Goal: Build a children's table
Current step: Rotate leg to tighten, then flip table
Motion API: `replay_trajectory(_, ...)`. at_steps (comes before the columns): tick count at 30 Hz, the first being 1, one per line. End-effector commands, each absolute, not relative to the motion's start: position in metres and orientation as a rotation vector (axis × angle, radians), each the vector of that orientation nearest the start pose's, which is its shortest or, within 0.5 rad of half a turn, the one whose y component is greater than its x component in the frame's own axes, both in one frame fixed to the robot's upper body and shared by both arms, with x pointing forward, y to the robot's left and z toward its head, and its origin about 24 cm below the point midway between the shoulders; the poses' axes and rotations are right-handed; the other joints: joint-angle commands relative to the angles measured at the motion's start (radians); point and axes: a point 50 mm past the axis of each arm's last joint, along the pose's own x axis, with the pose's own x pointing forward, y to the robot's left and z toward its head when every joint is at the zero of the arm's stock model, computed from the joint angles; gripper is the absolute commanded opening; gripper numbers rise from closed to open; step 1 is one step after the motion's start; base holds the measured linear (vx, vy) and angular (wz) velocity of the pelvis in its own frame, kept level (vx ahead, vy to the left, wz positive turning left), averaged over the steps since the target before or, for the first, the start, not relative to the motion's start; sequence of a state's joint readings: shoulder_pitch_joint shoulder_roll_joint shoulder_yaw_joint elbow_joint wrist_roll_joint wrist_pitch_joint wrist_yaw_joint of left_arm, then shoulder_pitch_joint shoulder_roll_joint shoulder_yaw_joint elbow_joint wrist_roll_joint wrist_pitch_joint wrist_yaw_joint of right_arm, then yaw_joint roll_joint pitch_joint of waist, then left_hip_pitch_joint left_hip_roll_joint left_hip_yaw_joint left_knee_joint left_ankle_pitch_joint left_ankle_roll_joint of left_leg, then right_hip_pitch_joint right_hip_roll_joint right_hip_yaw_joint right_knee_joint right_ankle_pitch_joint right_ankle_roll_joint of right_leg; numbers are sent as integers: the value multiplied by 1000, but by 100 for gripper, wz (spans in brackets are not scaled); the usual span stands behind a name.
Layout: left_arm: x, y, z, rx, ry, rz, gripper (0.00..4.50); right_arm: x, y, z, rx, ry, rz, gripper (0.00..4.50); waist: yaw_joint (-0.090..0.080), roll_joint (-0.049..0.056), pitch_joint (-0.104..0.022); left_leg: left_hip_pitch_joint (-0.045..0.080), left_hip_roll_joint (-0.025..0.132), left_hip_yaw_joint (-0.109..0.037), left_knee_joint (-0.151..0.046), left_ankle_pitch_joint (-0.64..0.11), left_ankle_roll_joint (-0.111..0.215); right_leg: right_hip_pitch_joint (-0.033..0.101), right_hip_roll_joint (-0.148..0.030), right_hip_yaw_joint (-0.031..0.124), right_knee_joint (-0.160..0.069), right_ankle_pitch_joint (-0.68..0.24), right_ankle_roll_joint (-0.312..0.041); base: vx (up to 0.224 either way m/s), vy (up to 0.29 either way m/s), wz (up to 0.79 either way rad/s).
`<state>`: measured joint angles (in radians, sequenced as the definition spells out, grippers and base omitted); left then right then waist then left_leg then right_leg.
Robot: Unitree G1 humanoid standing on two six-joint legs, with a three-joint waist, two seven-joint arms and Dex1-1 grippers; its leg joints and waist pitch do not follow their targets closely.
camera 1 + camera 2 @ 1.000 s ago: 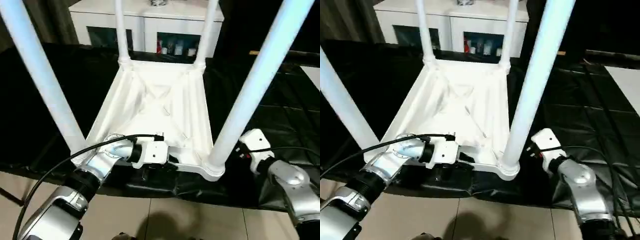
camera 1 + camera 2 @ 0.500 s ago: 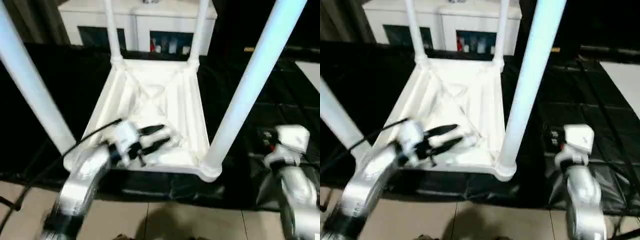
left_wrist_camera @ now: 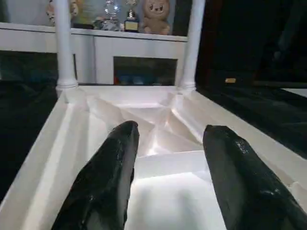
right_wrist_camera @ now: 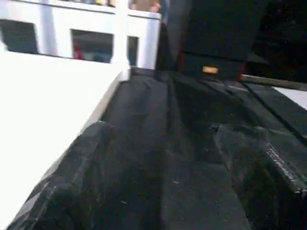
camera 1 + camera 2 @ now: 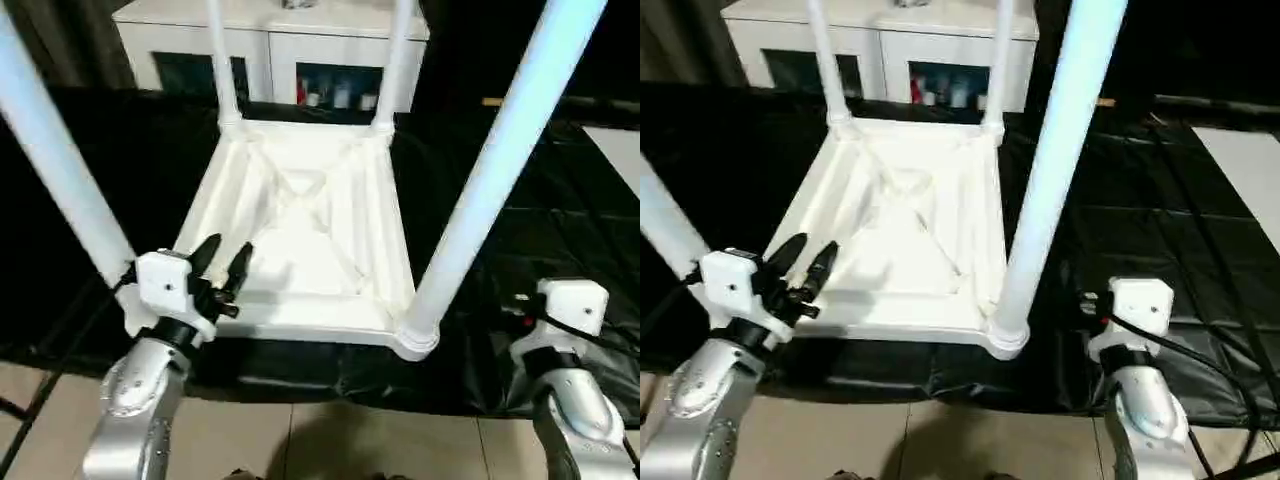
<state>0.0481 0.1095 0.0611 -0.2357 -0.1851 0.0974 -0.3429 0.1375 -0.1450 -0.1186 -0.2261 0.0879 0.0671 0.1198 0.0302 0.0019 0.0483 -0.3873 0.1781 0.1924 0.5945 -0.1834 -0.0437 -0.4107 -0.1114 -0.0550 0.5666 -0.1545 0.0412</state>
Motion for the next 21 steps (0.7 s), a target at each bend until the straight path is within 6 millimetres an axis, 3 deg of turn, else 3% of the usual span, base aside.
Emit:
replay_trajectory(1,239,163,83,-34,-106,-294,250,226,-199,68,-95,-36,27,367,-9,-4,-37,22,38,-38,-99,-560,-39,10,-15,15,-102,-641,1,0,0,0)
replay_trajectory(3,238,163,85,-32,-105,-284,250,227,-198,68,-100,-30,37,367,-13,-4,-37,19,38,-41,-102,-568,-41,14,-16,13,-103,-639,0,0,0,0)
replay_trajectory(5,238,164,87,-17,-104,-275,250,227,-198,69,-99,-27,35,367,-16,-5,-35,27,35,-42,-99,-590,-39,8,-14,10,-113,-662,3,0,0,0)
replay_trajectory(6,237,164,88,-8,-101,-270,250,227,-198,70,-98,-26,35,367,-19,-5,-34,25,35,-43,-100,-593,-39,10,-14,9,-114,-664,3,0,0,0)
replay_trajectory(11,234,162,90,18,-110,-279,250,225,-196,68,-75,-22,48,367,-38,6,-31,28,36,-56,-107,-656,-48,19,-17,-6,-122,-654,-9,0,0,0)
replay_trajectory(12,234,163,89,26,-107,-278,250,224,-194,68,-67,-20,57,367,-40,3,-30,28,36,-57,-107,-662,-48,18,-16,-7,-124,-658,-8,0,0,0)
replay_trajectory(15,232,164,86,24,-81,-269,250,221,-188,67,-32,-19,116,367,-50,4,-27,31,34,-59,-104,-680,-43,20,-18,-19,-134,-695,0,0,0,0)
replay_trajectory(18,229,162,87,33,-86,-282,250,218,-184,66,-18,-11,151,367,-63,14,-19,28,40,-69,-117,-740,-49,32,-12,-39,-137,-695,-1,0,0,0)
replay_trajectory(20,227,161,89,22,-103,-283,250,218,-183,65,-11,-9,161,367,-62,28,-7,23,58,-73,-152,-839,-64,56,3,-60,-114,-616,-20,-38,4,-2)
replay_trajectory(21,225,161,91,8,-122,-282,250,217,-183,66,-8,-21,173,367,-38,35,2,-36,89,-59,-233,-928,-70,120,23,-55,23,-461,-46,-96,-21,12)
